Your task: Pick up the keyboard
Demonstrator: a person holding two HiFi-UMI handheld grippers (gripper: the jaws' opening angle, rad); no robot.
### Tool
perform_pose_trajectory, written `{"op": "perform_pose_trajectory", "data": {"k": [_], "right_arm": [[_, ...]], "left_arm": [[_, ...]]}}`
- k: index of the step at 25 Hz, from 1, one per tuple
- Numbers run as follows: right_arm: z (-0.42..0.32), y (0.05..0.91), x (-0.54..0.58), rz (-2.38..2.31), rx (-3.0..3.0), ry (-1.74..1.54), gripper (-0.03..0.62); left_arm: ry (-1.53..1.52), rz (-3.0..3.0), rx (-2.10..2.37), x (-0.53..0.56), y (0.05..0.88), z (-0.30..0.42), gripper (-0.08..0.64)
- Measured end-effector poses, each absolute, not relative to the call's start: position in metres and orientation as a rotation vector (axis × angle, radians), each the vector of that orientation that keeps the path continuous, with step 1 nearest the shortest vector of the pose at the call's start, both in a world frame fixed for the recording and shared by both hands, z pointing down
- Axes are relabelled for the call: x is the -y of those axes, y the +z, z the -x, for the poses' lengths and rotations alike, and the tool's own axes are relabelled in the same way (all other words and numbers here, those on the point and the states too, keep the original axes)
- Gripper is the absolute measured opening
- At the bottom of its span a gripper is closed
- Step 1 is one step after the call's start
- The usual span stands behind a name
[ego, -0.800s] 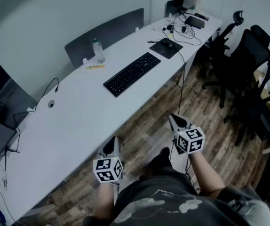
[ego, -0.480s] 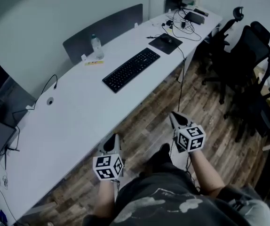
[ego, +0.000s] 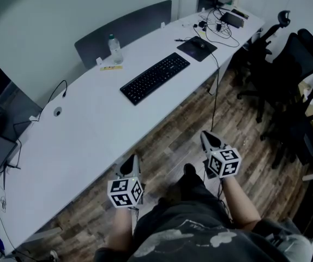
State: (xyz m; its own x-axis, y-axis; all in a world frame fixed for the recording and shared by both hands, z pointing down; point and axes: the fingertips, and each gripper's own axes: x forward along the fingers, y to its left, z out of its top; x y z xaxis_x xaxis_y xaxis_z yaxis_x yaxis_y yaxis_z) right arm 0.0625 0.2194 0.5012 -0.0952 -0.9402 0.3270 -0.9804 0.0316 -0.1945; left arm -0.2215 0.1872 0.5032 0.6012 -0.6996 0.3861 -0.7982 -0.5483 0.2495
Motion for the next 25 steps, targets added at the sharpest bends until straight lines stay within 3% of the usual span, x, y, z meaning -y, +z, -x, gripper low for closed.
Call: {"op": "perform_pose_trajectory", "data": {"k": [25], "right_arm": [[-0.226, 0.51, -0.02, -1.6, 2.475, 0.657, 0.002]], "left_arm": [[0.265, -2.045, 1.589, -0.08, 0.494, 0.092, 0.002]]}}
